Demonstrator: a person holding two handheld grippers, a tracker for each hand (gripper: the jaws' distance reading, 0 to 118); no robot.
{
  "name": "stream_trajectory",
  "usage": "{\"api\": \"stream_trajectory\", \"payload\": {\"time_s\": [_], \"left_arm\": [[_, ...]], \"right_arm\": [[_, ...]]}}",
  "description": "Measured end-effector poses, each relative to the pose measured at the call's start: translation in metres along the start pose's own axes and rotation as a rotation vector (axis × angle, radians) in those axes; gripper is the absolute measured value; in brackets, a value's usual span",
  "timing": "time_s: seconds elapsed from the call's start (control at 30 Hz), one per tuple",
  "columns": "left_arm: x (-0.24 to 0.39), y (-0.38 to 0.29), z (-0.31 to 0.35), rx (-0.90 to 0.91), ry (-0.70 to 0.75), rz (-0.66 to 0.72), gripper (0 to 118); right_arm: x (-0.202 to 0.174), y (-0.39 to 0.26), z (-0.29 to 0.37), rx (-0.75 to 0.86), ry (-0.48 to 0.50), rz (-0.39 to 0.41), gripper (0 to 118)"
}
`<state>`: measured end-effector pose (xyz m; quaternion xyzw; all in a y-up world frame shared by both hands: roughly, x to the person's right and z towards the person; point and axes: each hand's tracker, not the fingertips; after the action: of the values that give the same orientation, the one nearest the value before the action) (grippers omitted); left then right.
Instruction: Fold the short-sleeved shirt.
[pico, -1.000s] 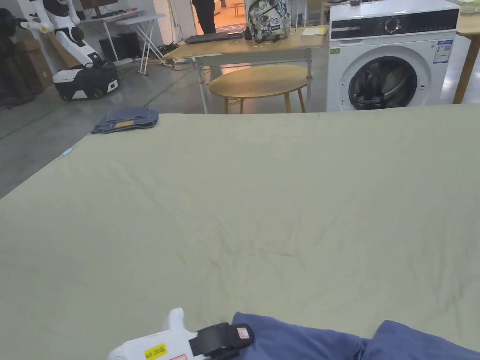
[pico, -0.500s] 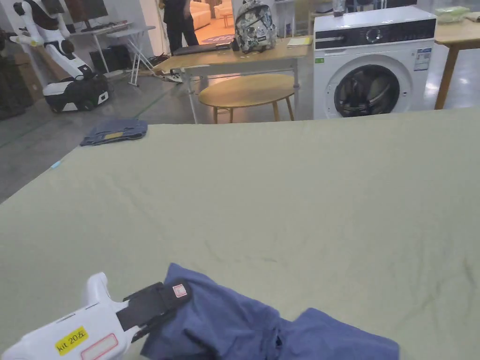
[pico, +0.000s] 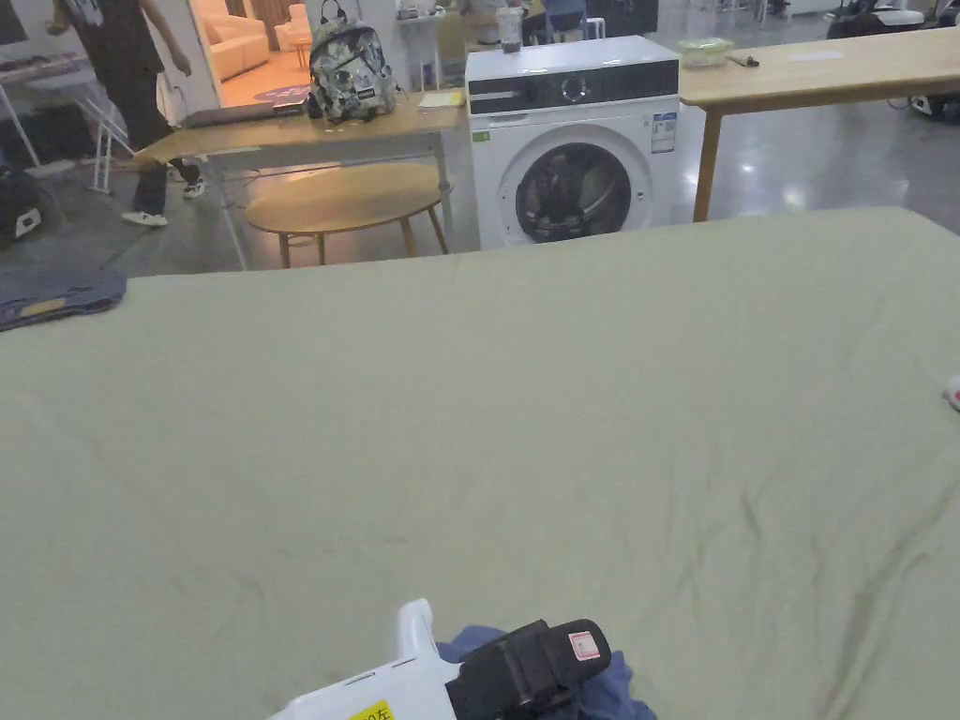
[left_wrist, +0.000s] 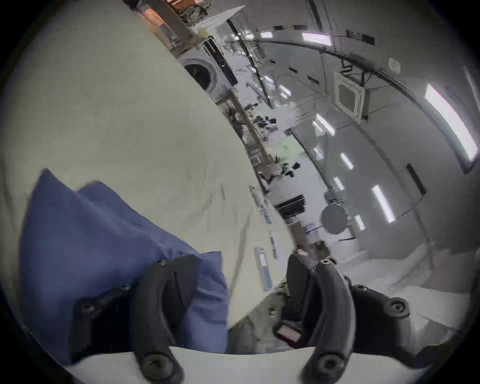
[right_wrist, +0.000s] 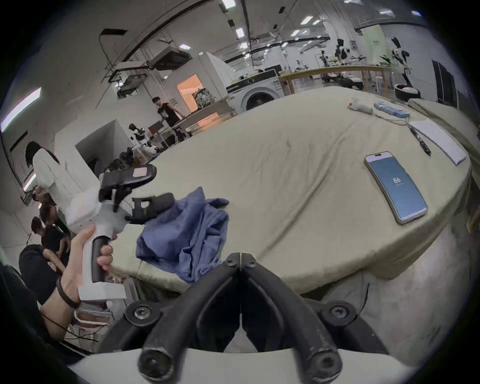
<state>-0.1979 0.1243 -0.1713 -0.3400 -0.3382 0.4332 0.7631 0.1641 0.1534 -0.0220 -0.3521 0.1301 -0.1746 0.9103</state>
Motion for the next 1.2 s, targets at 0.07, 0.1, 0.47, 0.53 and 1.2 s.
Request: {"api": "stream_trajectory", "payload": {"time_s": [0.07,0.1,0.47,0.53,1.2], "left_arm": [[0.007,0.002,0.001,-0.005,0.136,-0.068,16],[0.006,0.0,-0.004,-0.033,0.195,-0.126,0],[-0.012,-0.028,-0.049,-0.209,0.312,-0.246,43],[-0.007,-0.016,-0.023,-0.162,0.197,-0.218,80],[-0.076,0.014,0.044,-0.117,0.286,-0.013,32]], "right_arm": [[0.003,0.0,-0.003,-0.025,-0.015,0.012,0],[0.002,0.0,-0.003,-0.035,-0.024,0.021,0],[-0.034,0.01,-0.032,-0.095,0.074,0.123,0],[-0.046,0.019,-0.054,-0.118,0.111,0.163,0],[-0.077,0.038,-0.186,-0.43,0.008,0.338,0]]}}
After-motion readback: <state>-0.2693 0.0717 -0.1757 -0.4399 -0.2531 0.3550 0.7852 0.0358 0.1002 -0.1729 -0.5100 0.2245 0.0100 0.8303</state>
